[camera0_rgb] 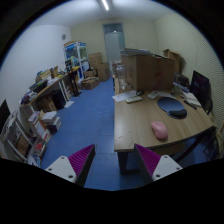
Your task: Arrange mouse
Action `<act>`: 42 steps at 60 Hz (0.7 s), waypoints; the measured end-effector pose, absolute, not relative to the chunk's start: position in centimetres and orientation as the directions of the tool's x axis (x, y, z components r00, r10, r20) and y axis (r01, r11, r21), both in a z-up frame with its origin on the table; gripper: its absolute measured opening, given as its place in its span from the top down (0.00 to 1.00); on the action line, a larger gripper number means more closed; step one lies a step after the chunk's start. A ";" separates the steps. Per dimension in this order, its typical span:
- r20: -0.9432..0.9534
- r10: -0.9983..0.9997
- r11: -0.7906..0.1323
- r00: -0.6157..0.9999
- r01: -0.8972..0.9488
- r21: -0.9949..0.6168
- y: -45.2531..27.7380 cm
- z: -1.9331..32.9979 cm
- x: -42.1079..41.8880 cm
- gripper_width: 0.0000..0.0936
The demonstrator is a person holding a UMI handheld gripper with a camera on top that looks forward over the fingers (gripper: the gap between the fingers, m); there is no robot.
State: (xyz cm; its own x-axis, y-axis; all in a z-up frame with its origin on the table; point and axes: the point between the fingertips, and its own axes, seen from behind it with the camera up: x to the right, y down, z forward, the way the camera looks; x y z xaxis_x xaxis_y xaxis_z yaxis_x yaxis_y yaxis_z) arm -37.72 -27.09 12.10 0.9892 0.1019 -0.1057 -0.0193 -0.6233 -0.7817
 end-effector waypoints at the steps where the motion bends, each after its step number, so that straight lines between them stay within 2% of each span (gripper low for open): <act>1: -0.107 0.100 -0.623 0.989 -0.022 -0.782 -27.1 12.1 -37.7 0.14; 17: -0.111 0.042 -0.601 0.993 -0.064 -0.797 -25.9 11.6 -33.1 0.15; 35: -0.016 0.026 -0.569 1.000 0.001 -0.822 -17.9 7.0 -21.5 0.15; 42: -0.019 0.064 -0.568 0.998 0.021 -0.823 -13.8 3.9 -19.2 0.16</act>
State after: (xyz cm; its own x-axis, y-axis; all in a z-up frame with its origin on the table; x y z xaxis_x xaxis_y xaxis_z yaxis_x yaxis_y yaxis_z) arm -19.25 -13.83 3.95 0.9978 0.0637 -0.0188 0.0207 -0.5679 -0.8228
